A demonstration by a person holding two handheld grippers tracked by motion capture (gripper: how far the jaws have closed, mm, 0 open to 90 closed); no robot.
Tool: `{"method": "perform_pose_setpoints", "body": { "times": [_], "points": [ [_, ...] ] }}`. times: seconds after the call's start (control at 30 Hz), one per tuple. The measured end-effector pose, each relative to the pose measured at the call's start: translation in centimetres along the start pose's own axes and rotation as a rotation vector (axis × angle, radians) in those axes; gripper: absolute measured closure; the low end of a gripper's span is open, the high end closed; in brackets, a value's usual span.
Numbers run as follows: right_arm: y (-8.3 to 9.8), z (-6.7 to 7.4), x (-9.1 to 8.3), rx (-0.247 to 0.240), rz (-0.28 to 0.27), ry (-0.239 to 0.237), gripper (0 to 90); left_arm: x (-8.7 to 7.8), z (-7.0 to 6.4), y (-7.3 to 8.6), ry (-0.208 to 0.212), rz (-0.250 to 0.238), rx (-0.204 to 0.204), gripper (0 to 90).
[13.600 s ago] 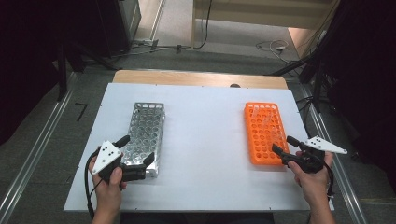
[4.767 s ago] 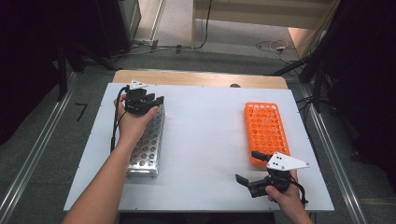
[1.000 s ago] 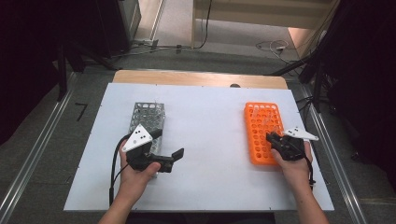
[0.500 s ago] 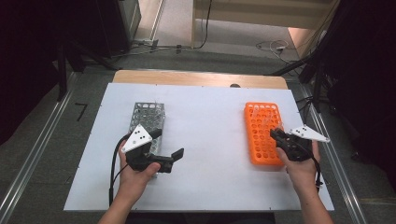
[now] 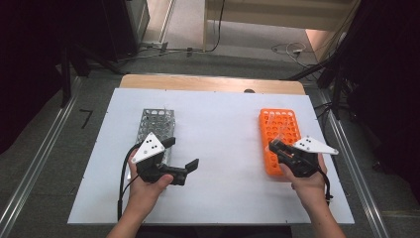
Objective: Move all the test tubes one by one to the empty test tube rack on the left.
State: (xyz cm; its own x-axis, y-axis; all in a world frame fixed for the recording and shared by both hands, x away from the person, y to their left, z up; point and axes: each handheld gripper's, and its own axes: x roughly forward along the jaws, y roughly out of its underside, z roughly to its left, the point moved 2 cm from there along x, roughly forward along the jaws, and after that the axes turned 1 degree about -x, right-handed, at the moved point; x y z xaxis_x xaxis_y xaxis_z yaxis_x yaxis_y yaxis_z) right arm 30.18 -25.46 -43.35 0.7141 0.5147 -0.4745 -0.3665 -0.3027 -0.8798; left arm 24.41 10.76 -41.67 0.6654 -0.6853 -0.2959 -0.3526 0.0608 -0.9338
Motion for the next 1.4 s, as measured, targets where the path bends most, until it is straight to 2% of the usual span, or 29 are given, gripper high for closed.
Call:
{"method": "perform_pose_setpoints", "body": {
  "times": [0.57, 0.7, 0.9, 1.17, 1.4],
  "points": [
    [0.0, 6.6, 1.6, -0.086, 0.019, -0.164, 74.3, 1.1, -1.5, 0.0, 0.048, 0.018, 0.025, 0.4],
    [-0.1, 7.8, 1.7, -0.107, 0.017, -0.188, 74.3, 1.5, -2.0, 0.1, 0.052, 0.030, 0.034, 5.6],
    [0.0, 9.3, 2.1, -0.134, 0.025, -0.219, 74.3, 2.3, -2.8, 0.2, 0.047, 0.053, 0.030, 21.0],
    [-0.1, 10.5, 2.4, -0.166, 0.034, -0.246, 74.3, 3.4, -4.1, 0.3, 0.082, 0.072, 0.046, 36.2],
    [0.0, 11.6, 2.6, -0.192, 0.039, -0.262, 74.3, 4.1, -5.3, 0.2, 0.115, 0.069, 0.068, 47.1]
  ]
}}
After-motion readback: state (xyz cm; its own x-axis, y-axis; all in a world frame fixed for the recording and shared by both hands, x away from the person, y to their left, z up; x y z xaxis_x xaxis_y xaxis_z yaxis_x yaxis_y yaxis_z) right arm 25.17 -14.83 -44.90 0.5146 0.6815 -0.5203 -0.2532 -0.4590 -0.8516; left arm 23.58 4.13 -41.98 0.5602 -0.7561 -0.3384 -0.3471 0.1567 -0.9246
